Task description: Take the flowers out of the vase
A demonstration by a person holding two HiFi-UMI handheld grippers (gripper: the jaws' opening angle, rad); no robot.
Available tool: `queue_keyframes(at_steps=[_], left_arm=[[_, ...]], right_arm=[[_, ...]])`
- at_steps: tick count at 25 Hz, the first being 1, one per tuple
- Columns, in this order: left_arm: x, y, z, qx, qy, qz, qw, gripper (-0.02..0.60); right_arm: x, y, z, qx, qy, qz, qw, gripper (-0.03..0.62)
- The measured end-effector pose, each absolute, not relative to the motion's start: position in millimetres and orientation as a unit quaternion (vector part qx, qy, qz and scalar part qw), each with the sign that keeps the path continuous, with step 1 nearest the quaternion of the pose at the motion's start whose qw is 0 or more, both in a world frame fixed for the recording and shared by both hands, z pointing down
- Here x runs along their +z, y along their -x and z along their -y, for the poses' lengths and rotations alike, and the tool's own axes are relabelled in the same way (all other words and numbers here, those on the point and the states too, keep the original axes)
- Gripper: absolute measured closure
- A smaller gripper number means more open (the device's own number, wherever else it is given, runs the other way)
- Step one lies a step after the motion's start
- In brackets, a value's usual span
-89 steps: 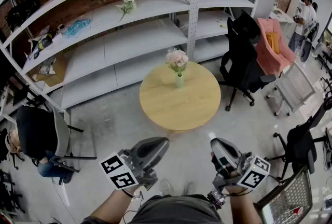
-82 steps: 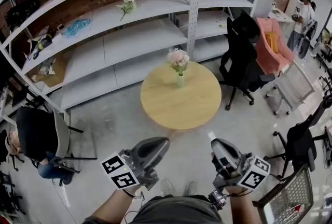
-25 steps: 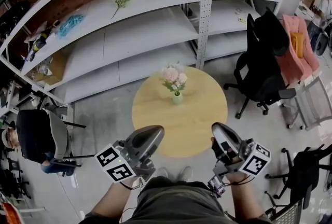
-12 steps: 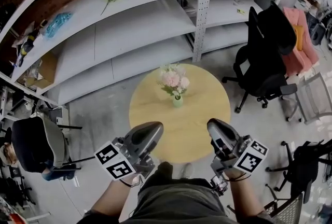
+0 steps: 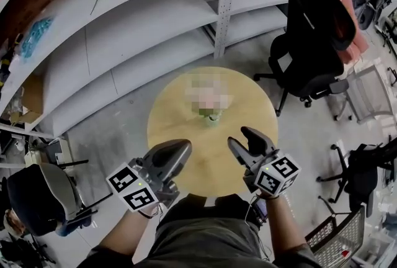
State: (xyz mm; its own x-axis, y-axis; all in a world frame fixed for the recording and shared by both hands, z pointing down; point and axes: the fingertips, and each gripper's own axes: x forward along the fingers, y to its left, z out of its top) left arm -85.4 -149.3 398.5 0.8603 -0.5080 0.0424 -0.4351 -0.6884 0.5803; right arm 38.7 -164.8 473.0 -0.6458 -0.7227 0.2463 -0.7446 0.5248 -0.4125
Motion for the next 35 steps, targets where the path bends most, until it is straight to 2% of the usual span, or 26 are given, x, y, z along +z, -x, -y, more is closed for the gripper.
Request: queue_keyframes(at_steps=[6, 10, 18, 29, 31, 33, 35], left_arm=[[419.6, 92.0, 168.3, -0.033, -0.913, 0.266, 0.307, 0.572], [437.5, 95.5, 174.8, -0.02, -0.903, 0.288, 0.319, 0.572], [459.4, 97.4, 174.7, 0.015, -0.888, 0.317, 0.332, 0.574], [477.7, 91.2, 173.3, 0.033, -0.884, 0.309, 0.35, 0.572], [475.4, 91.9, 175.2, 0.031, -0.884, 0.308, 0.35, 0.572], [473.1, 93.6, 177.6, 0.028, -0.885, 0.308, 0.348, 0.572], [471.0, 95.9, 179.2, 0.026, -0.886, 0.308, 0.346, 0.572]], right_arm=[[557.2, -14.4, 207.4, 0.196, -0.403, 0.882, 0.147, 0.368], [586.2, -6.8, 229.2, 0.153, -0.389, 0.89, 0.181, 0.327], [590.6, 15.9, 250.5, 0.123, -0.352, 0.916, 0.148, 0.31], [589.7, 28.0, 267.7, 0.089, -0.344, 0.923, 0.147, 0.315], [585.7, 28.2, 269.0, 0.091, -0.348, 0.922, 0.141, 0.349], [582.6, 26.6, 270.1, 0.094, -0.358, 0.919, 0.135, 0.445], [580.8, 25.0, 270.9, 0.094, -0.361, 0.918, 0.134, 0.484]])
